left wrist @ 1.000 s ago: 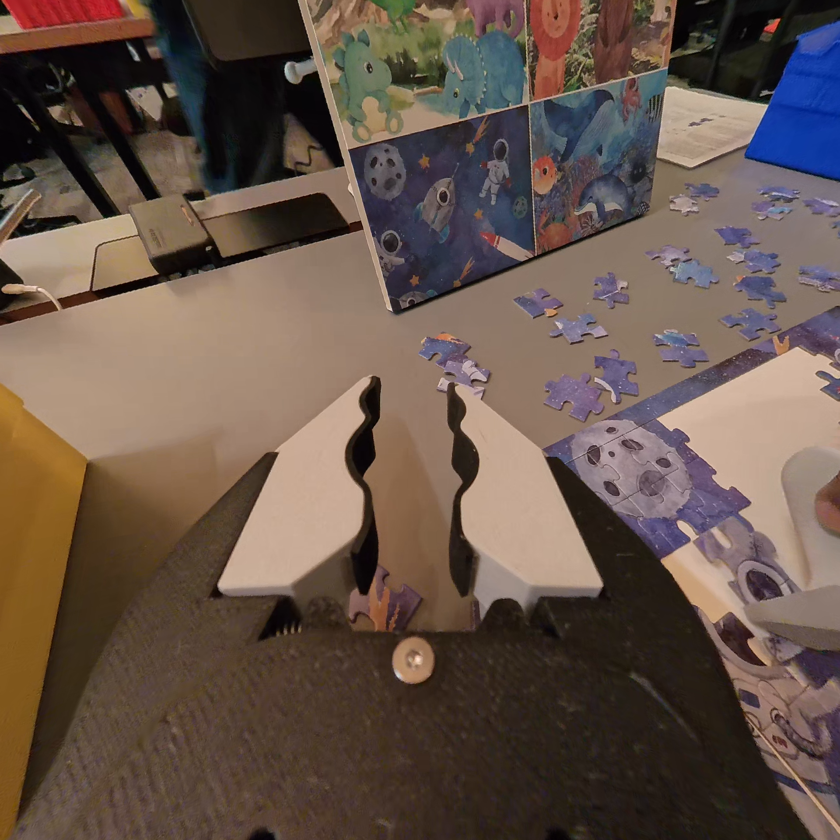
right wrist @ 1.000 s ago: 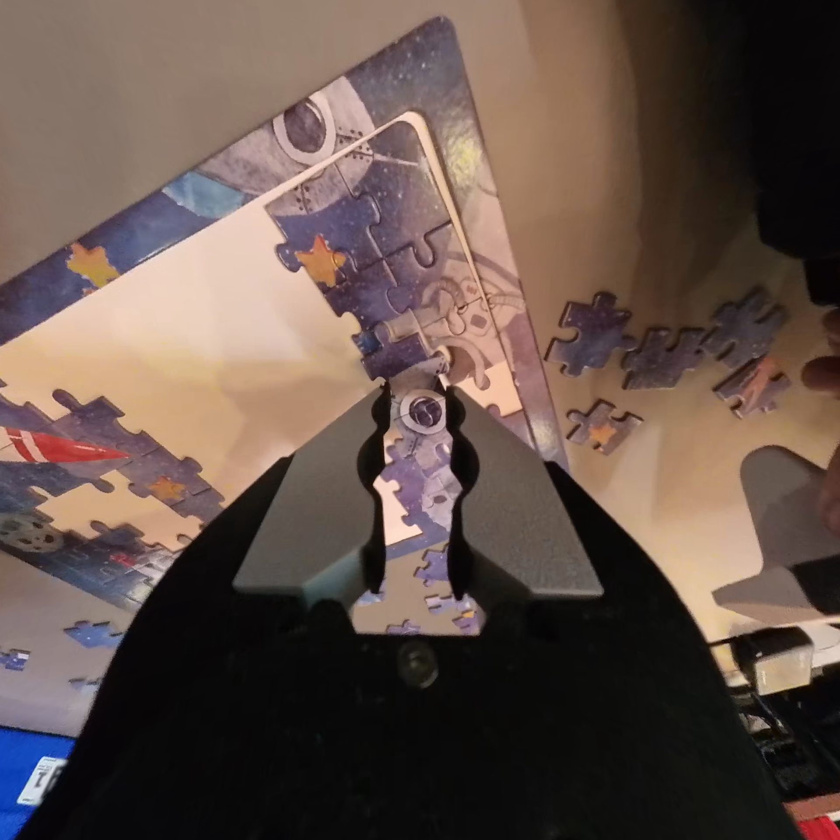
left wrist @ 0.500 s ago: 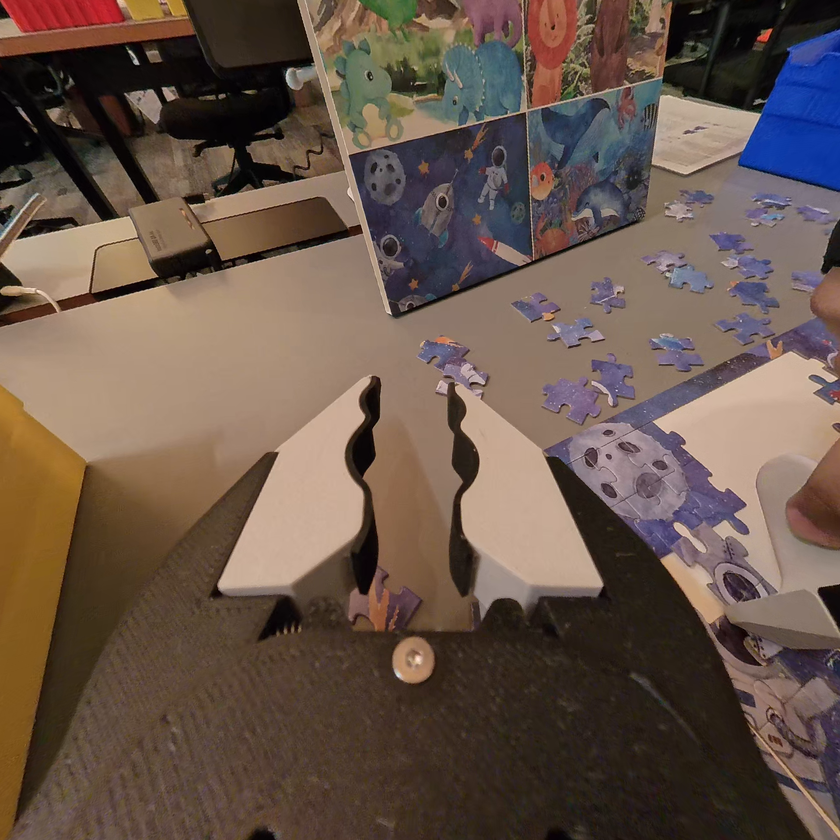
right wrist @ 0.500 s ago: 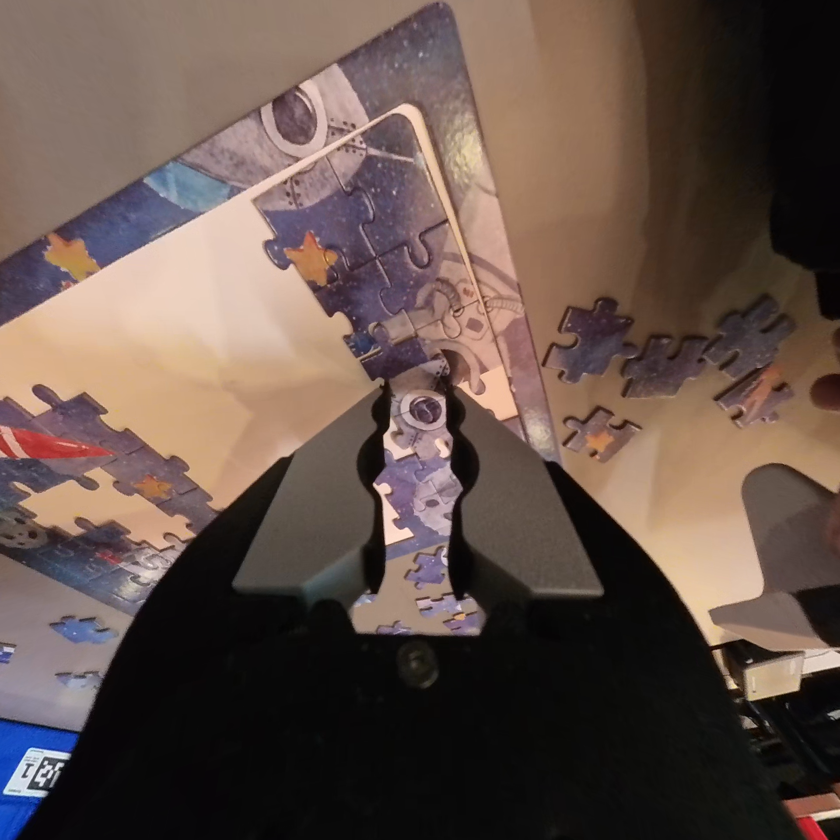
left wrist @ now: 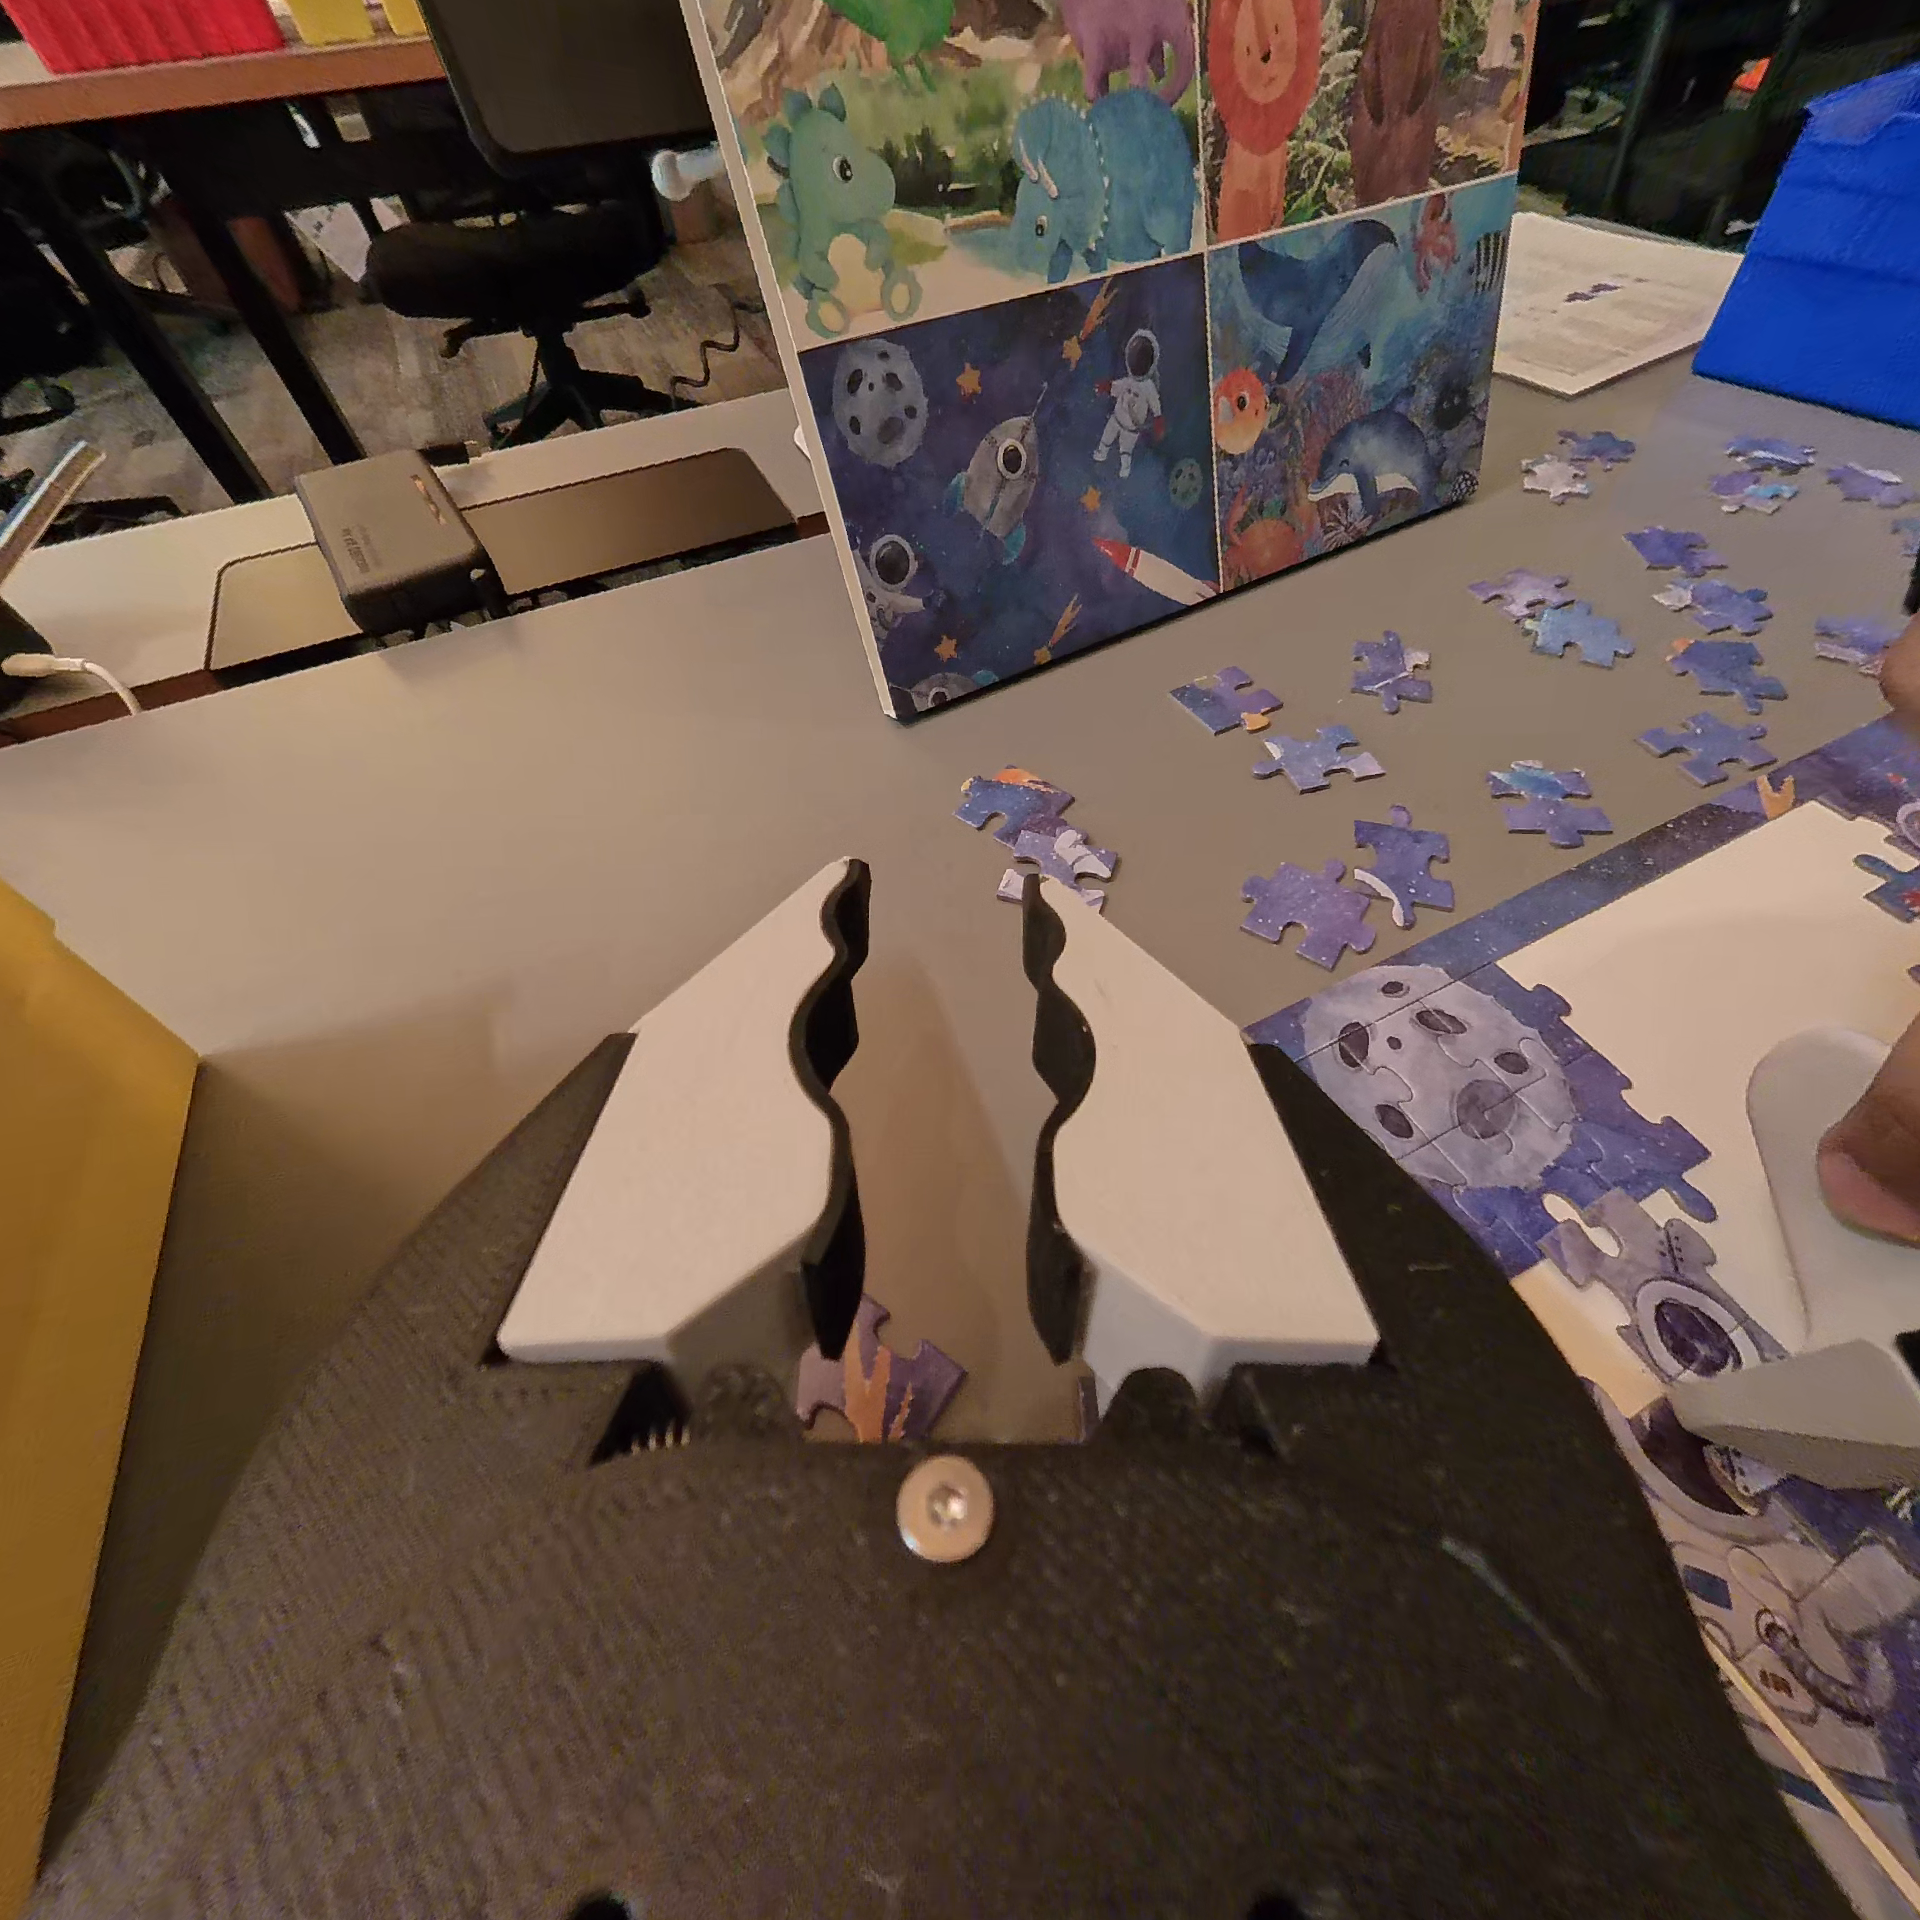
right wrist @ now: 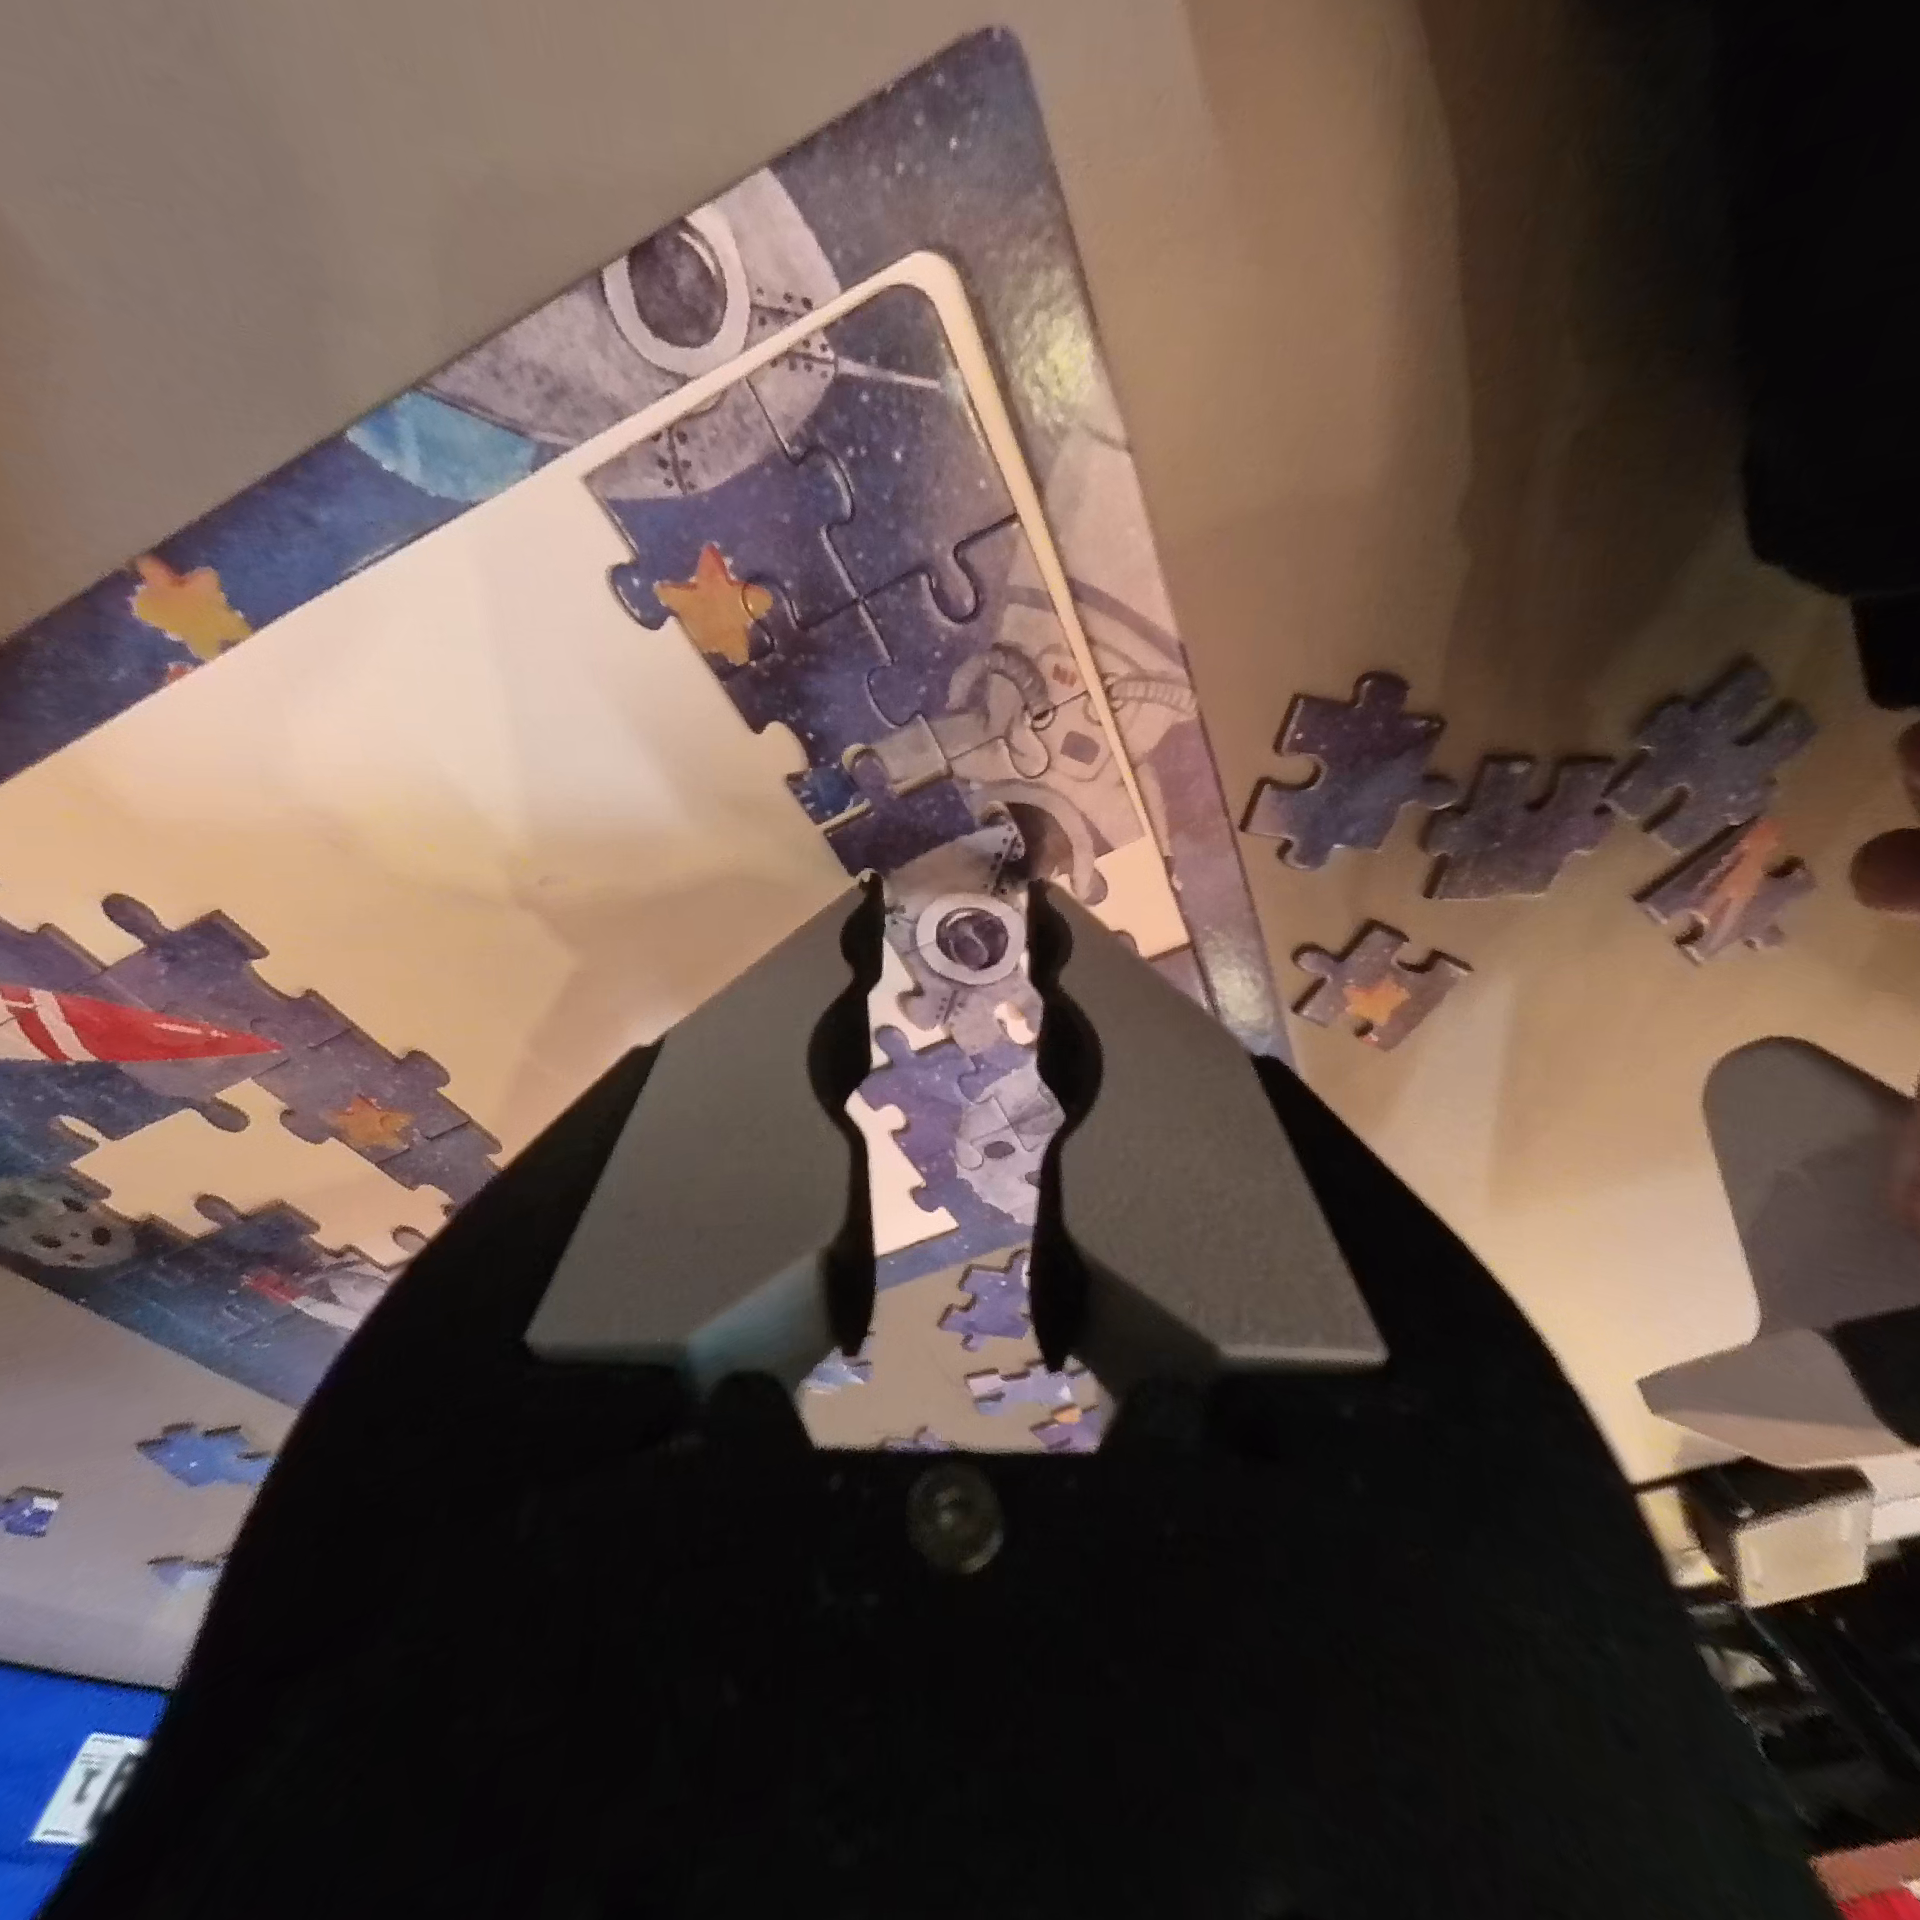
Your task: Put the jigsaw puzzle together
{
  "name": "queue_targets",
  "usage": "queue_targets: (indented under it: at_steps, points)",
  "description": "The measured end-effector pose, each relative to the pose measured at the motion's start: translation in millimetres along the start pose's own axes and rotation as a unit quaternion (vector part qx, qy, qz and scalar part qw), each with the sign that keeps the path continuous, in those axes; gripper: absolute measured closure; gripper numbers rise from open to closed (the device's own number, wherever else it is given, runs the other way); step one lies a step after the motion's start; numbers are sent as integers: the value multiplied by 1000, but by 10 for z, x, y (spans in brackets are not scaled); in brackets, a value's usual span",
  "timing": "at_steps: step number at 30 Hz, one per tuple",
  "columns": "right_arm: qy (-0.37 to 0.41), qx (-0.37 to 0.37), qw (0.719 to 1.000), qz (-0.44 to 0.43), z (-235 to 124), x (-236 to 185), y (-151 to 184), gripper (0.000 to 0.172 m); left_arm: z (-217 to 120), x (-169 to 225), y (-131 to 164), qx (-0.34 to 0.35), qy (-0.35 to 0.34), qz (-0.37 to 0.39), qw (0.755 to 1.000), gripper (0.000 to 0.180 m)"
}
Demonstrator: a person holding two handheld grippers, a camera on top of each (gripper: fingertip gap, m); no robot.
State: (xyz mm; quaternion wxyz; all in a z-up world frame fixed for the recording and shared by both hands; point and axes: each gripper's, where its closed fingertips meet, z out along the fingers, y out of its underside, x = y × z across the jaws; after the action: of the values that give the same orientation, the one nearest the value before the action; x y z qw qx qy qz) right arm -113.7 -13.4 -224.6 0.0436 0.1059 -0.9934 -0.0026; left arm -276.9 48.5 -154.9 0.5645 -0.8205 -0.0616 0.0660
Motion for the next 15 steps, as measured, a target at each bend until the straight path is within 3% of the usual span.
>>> queue_targets:
  at_steps: [15]
  points:
    - [-33,45,997,48,-21,-74,-106,145,-1,-3,1,0,0,0,1000,153]
